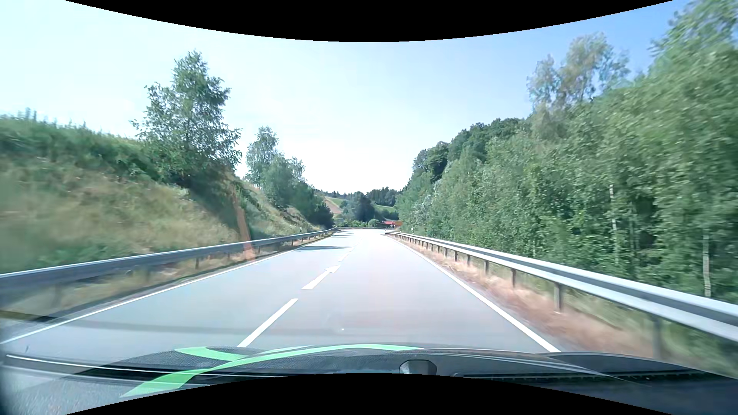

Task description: Follow the waypoints while adhering to traffic rules and regulations

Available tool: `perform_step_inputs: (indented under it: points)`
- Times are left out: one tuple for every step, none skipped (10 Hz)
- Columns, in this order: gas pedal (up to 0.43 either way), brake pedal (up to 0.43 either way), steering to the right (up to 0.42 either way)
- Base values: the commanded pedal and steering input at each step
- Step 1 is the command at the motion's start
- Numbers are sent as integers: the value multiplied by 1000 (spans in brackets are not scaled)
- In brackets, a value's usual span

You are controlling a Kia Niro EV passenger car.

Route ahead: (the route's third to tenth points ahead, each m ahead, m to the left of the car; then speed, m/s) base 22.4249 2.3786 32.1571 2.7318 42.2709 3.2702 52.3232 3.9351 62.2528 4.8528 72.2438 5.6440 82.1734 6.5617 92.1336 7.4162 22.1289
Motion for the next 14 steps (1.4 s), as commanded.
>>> perform_step_inputs:
  points:
    - [138, 0, -18]
    - [130, 0, -16]
    - [118, 0, -14]
    - [110, 0, -11]
    - [87, 0, -10]
    - [79, 0, -10]
    - [79, 0, -10]
    - [79, 0, -10]
    - [47, 0, -9]
    - [39, 0, -8]
    - [0, 0, -8]
    - [0, 0, -8]
    - [0, 0, -6]
    - [0, 0, -6]
